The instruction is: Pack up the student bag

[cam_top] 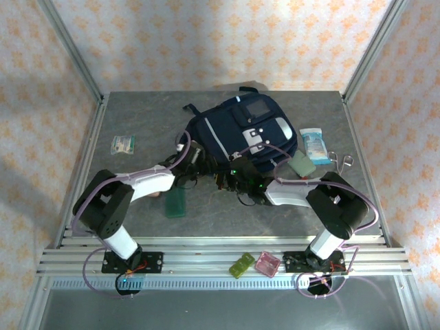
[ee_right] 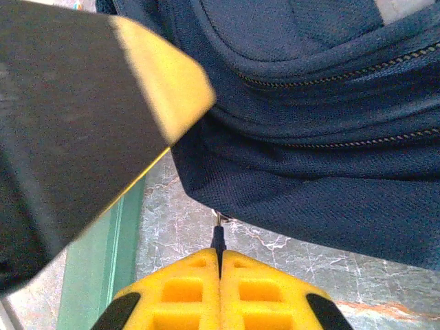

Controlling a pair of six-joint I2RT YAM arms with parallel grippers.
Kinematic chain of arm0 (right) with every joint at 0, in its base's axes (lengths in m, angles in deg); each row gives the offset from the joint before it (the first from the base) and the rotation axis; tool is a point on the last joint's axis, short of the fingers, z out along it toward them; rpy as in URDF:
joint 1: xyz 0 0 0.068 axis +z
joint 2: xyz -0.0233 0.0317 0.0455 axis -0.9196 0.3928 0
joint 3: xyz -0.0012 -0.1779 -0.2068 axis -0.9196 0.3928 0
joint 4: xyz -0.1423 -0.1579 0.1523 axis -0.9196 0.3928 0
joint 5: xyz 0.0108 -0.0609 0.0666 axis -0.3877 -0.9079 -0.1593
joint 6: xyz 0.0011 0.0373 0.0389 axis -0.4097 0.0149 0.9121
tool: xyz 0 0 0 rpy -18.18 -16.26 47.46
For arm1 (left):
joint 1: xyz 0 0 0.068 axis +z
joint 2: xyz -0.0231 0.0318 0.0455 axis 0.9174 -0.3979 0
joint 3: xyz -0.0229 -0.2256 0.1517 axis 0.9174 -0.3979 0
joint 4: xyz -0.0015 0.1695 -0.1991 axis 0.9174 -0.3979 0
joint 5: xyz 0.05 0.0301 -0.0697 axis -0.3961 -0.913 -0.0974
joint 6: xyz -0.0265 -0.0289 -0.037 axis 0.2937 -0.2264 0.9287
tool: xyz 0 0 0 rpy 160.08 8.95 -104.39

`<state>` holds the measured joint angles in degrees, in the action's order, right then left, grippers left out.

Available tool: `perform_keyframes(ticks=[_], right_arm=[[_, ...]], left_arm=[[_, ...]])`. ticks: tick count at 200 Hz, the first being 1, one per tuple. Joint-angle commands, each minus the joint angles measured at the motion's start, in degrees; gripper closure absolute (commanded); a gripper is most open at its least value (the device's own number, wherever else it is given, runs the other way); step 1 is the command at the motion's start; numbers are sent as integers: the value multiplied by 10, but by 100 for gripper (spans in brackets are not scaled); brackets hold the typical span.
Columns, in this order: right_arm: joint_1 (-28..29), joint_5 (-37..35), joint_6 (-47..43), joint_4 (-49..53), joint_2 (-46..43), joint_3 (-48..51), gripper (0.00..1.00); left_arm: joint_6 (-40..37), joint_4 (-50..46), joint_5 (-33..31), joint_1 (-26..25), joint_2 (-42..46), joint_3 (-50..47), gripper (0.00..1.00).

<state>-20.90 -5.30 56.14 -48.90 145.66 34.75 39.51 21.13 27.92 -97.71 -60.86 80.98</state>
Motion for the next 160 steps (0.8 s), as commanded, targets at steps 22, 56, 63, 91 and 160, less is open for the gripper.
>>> perform_keyframes(ticks=[22,56,63,91,160], right_arm=[[6,15,-12,-16,7,-17,100],[6,-8,-26,8,-1,-16,100],[5,-16,-29,13,-4,-14,100],[0,-42,-37,36,-23,-3,100],[-94,-83,-49,115,-103,69,100]], left_arm=[[11,11,-53,-3,-52,43,72],[5,0,-54,1,-52,59,100],[4,0,-54,2,-46,59,100],[-1,0,-49,11,-27,58,100],[-16,0,-31,47,14,31,100]])
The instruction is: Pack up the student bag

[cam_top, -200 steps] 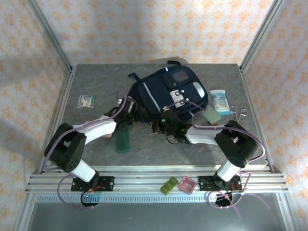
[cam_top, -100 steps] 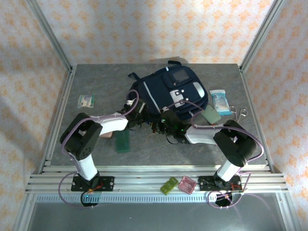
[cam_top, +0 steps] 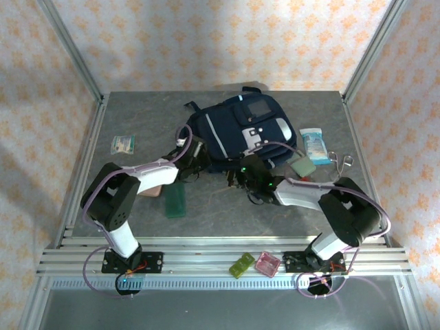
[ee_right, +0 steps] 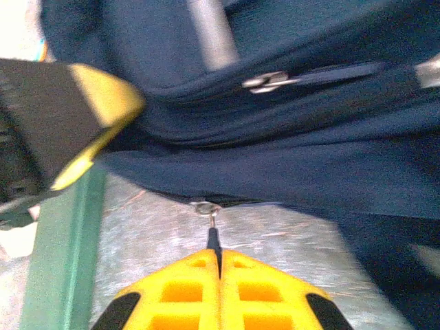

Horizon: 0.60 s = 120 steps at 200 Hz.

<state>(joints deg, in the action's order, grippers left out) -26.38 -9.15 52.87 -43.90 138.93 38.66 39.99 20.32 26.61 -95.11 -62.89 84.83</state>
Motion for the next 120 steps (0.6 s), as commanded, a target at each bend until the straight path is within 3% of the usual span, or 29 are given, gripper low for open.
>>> perform_keyframes(ticks=[1,47,120], right_arm=[[-40,-45,-17,66,-37,31,100],[-128,-102,-19,120,-89,63,100],[-131,-73,-16,111,-111,61,100]], left_arm=[[-22,7,-18,21,34,-7,100],[-32,9,-11,36,50,-18,100],[-59,1,7,38,21,20,100]])
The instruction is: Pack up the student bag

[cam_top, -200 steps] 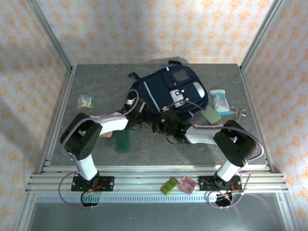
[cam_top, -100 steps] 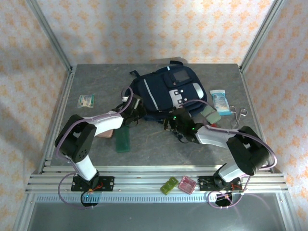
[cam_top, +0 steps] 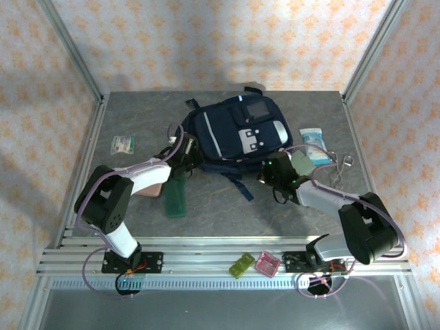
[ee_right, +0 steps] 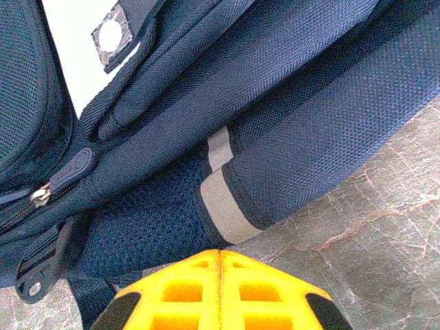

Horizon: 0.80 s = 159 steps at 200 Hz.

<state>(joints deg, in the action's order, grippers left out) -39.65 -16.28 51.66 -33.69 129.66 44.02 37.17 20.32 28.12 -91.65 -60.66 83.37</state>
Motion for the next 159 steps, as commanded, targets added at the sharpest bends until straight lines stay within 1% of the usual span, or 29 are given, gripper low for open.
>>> perform_keyframes(ticks=[1,20,39,45,57,71,94,115,138,159], right_arm=[[2,-1,-4,8,-19,7,100],[2,-8,-8,10,-24,2,100],[1,-37,-14,23,-23,-23,100],[1,-46,-18,28,-21,-34,96],[0,-64,-29,34,-5,-62,84],[-5,-72,-43,42,34,-99,80],[-13,-77,-60,52,115,-156,82],[-14,-62,-56,62,165,-174,84],[-9,-26,-36,46,170,-141,86],[13,-14,-18,38,153,-101,87]], left_arm=[[-32,1,-8,3,-1,36,100],[-53,-17,-10,3,-13,65,100],[-76,-41,-14,4,-27,93,100],[-81,-47,-12,3,-29,99,100],[-84,-51,-6,2,-33,104,100],[-85,-47,2,2,-34,102,100],[-85,-42,14,-2,-39,97,100],[-92,-43,17,-2,-42,97,100],[-109,-49,4,2,-45,105,100],[-125,-58,-6,13,-58,125,100]])
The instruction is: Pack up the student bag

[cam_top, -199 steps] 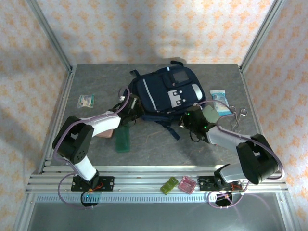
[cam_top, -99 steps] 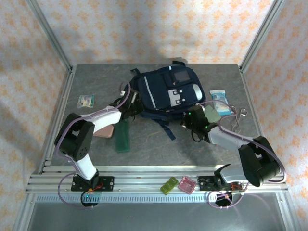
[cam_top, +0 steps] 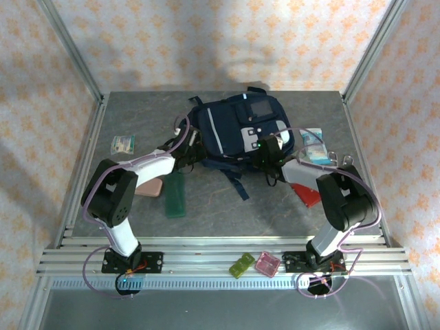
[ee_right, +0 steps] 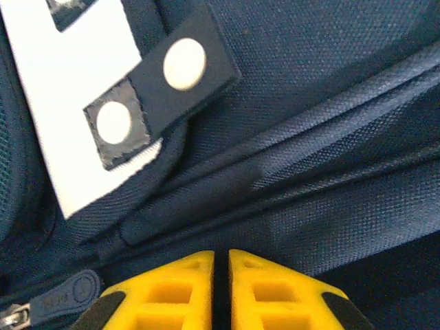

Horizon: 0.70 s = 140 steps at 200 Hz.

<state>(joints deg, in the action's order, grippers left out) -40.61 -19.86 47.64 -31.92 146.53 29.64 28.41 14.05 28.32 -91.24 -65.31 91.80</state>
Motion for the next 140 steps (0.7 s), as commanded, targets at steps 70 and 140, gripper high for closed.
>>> perform_keyframes(ticks=[70,140], right_arm=[[86,47,63,19,-90,78,85],[82,-22,1,129,-127,-73,54]], left_arm=[[-73,-32,-52,36,-44,108,74],[-21,11,-12,4,81,1,53]])
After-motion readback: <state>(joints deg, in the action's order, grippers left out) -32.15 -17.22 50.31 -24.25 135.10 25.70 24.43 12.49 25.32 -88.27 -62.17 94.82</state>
